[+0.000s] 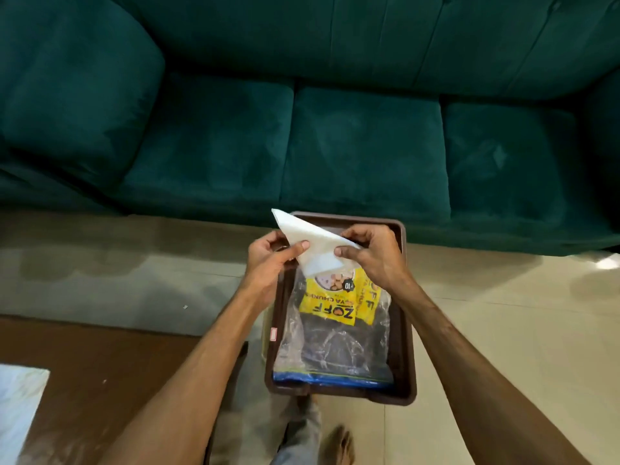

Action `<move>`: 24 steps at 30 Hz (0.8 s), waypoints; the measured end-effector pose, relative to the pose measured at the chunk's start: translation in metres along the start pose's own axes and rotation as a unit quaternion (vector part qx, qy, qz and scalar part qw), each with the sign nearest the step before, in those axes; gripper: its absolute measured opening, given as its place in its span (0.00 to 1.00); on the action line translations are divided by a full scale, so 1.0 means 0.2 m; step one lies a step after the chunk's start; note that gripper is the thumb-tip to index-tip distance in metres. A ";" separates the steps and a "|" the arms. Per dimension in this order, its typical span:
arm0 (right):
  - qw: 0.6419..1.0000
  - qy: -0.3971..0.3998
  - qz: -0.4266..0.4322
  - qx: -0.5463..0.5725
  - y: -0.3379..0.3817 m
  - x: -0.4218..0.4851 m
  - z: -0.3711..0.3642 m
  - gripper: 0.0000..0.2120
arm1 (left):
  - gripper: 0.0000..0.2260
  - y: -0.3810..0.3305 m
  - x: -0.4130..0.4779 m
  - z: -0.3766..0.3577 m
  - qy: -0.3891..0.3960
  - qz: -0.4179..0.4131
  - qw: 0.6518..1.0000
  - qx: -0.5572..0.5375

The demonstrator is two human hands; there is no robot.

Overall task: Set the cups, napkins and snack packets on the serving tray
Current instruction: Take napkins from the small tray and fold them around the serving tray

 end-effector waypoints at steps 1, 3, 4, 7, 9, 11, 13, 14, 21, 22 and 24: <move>1.000 0.003 -0.002 0.010 0.04 -0.06 -0.03 0.11 | 0.12 0.01 -0.08 0.03 0.001 0.002 1.000 -0.011; 1.000 0.013 -0.004 0.024 0.09 -0.17 -0.11 0.09 | 0.11 0.06 -0.22 0.09 -0.002 0.005 1.000 -0.013; 0.999 0.019 0.001 0.026 0.12 -0.23 -0.16 0.09 | 0.10 0.09 -0.30 0.13 -0.008 0.002 1.000 -0.010; 0.998 0.044 0.031 0.013 0.18 -0.44 -0.30 0.11 | 0.07 0.18 -0.53 0.27 -0.050 -0.008 0.999 -0.012; 0.997 0.052 0.052 0.000 0.21 -0.59 -0.42 0.12 | 0.10 0.25 -0.68 0.40 -0.080 -0.004 0.997 -0.019; 0.996 0.051 0.073 -0.003 0.25 -0.74 -0.54 0.13 | 0.15 0.32 -0.84 0.53 -0.094 -0.002 0.995 -0.032; 0.997 0.040 0.073 0.003 0.29 -0.89 -0.66 0.14 | 0.17 0.38 -0.99 0.65 -0.108 -0.005 0.993 -0.038; 0.997 0.040 0.070 0.005 0.31 -0.96 -0.71 0.14 | 0.16 0.40 -1.06 0.71 -0.117 -0.013 0.992 -0.036; 0.994 0.050 0.087 -0.037 0.51 -1.39 -1.18 0.17 | 0.13 0.51 -1.52 1.20 -0.162 -0.017 0.986 -0.039; 0.994 0.046 0.089 -0.043 0.54 -1.45 -1.25 0.17 | 0.13 0.52 -1.56 1.27 -0.168 -0.015 0.985 -0.043; 0.992 0.049 0.107 -0.052 0.62 -1.57 -1.43 0.17 | 0.12 0.54 -1.68 1.46 -0.176 -0.020 0.982 -0.056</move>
Point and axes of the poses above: each hand's wrist, its own x-axis towards the middle knuckle, its own z-axis out of the back of the hand, y = z × x, the point moved 3 cm from there along x, towards the middle knuckle, and after that the axes turned 6 degrees about z, right-handed, at the moved point
